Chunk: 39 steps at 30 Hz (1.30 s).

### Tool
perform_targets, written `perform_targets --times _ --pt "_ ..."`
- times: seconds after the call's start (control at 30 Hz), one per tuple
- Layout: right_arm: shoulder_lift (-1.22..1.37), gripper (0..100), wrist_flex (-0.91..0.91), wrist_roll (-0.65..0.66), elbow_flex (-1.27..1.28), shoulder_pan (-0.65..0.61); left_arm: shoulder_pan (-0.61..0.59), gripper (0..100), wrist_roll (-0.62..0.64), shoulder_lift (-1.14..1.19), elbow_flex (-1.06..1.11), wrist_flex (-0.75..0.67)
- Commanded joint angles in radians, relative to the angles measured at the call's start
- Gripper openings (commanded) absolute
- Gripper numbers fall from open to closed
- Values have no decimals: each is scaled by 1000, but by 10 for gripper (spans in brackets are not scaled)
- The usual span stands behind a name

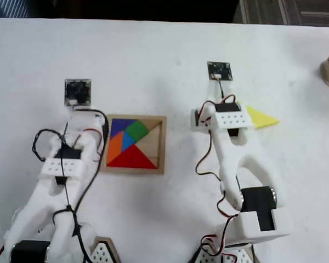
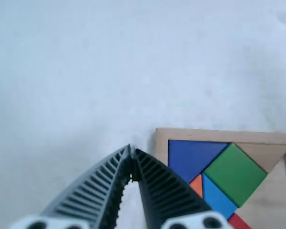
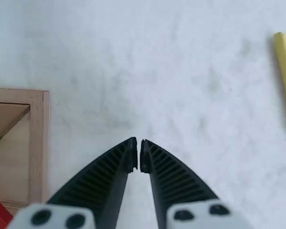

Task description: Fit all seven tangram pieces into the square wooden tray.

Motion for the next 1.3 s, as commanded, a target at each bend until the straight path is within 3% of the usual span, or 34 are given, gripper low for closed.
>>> perform_targets --times 0.0,0.2,0.33,0.57,1.27 --pt "-54 18 -16 12 11 -4 24 24 -29 71 -31 -28" --pt "-54 18 -19 64 32 22 -85 24 2 274 -212 -8" --pt "-54 18 -71 101 55 22 -147 24 63 351 -324 84" --pt "-53 18 -143 106 77 16 -151 24 69 430 -391 101" --pt "-51 18 -134 106 75 62 -153 27 66 437 -407 98"
